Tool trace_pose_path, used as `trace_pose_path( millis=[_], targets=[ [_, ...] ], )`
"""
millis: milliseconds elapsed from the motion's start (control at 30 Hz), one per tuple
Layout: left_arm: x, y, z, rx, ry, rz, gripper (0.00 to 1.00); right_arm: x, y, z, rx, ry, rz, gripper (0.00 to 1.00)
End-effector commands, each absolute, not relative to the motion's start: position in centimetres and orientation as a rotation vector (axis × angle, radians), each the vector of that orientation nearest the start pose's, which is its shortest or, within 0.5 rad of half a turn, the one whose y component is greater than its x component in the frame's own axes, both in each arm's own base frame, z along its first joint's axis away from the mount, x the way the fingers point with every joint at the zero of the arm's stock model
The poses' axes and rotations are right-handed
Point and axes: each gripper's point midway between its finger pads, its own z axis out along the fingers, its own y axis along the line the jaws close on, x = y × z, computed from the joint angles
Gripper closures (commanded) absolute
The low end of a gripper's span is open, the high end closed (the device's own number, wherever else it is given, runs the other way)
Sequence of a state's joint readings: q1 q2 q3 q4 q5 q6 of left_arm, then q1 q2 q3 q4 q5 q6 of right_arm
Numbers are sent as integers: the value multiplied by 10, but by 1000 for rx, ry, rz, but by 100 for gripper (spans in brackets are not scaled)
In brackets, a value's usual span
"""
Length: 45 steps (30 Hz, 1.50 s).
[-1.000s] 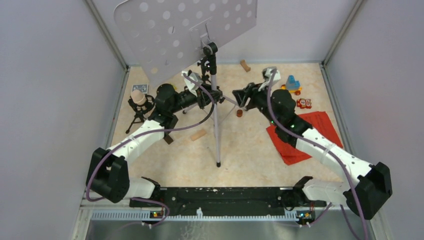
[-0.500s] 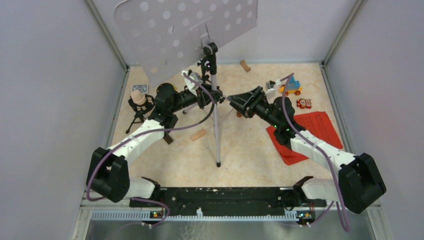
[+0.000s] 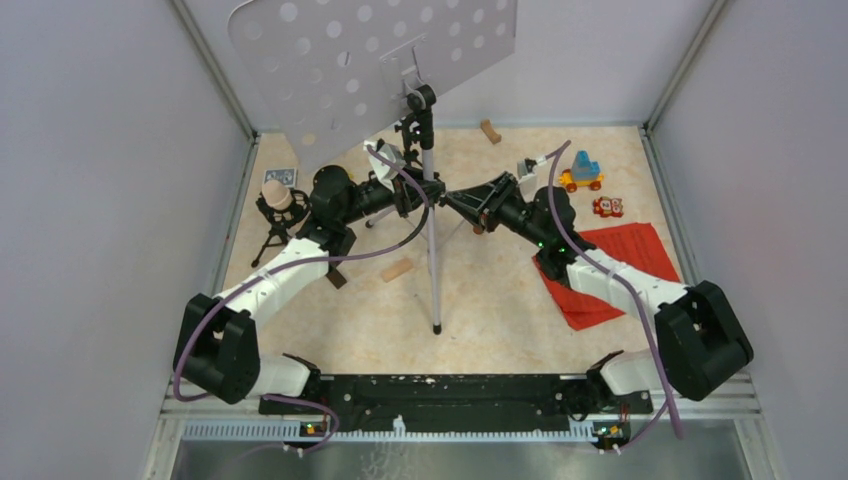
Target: Pack up the instrument practice props
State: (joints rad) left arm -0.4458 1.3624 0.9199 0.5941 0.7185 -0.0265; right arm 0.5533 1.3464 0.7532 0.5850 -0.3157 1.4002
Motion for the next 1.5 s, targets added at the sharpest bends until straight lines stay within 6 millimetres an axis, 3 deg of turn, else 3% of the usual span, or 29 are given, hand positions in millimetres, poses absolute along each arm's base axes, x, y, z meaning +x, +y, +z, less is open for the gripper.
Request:
trace_pose_path(
  millis=[0, 333, 433, 567, 700, 900, 1067, 1233, 1467],
  targets=[
    [329, -293, 272, 985, 1308, -895, 100, 315, 310, 313, 416, 1714, 1790, 70],
    [329, -292, 274, 984, 1303, -890, 100, 305, 314, 310, 364, 1721, 1837, 72],
    [329, -292, 274, 982, 1305, -890, 100, 304, 313, 308, 365, 1727, 1833, 80],
    [329, -292, 274, 982, 1305, -891, 100, 304, 315, 307, 355, 1727, 1839, 99],
    [329, -292, 274, 981, 1306, -889, 100, 305, 317, 307, 280, 1726, 1799, 100],
    [329, -292, 275, 982, 1304, -889, 100, 311, 328, 286, -99, 1798, 1441, 100],
    [328, -292, 273, 986, 1308, -892, 100, 316, 336, 272, -500, 1747, 1008, 100],
    [329, -292, 273, 986, 1310, -887, 100, 299, 341, 257, -948, 1459, 580, 100],
    [330, -292, 270, 988, 1316, -887, 100, 267, 342, 239, -1393, 1082, 203, 100]
  ],
)
